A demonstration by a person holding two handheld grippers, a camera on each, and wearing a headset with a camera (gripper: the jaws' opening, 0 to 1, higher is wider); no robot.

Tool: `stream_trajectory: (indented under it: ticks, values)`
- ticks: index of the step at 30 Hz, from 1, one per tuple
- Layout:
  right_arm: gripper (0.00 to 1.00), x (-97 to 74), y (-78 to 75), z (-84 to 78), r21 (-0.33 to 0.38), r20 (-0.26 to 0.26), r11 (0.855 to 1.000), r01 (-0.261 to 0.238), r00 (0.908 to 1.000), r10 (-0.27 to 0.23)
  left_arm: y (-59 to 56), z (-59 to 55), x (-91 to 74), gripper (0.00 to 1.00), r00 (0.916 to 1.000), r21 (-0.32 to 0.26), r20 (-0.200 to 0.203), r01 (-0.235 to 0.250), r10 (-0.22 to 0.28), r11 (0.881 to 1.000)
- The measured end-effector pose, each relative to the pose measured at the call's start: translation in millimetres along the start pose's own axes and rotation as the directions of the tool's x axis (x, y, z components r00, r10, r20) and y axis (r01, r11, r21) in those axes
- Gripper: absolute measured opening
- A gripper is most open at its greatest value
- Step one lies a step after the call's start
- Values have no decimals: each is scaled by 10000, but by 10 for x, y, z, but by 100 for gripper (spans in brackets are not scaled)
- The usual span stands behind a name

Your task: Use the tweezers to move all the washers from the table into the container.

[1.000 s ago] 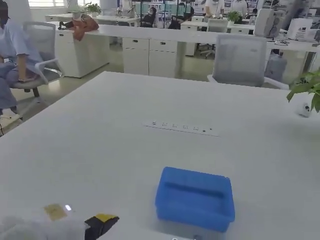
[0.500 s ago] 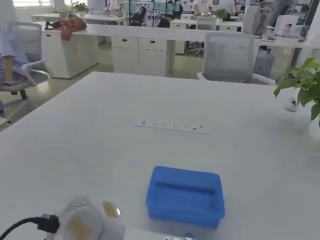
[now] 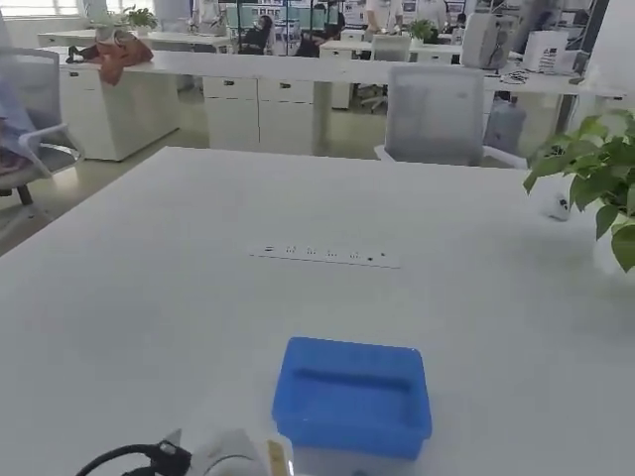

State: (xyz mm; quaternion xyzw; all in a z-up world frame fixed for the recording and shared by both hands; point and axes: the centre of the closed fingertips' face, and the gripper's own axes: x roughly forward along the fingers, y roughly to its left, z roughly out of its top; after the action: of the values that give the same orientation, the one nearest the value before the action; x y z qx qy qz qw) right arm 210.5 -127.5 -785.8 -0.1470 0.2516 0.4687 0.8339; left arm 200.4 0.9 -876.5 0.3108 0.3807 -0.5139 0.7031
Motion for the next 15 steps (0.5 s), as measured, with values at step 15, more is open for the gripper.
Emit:
stream_trajectory:
  ticks: [15]
  values:
    - [8,304,143,-60,12,-631,9916,-1296,9896,1295,-5,49,62,0,9997,1087,-188,151,-131,9940]
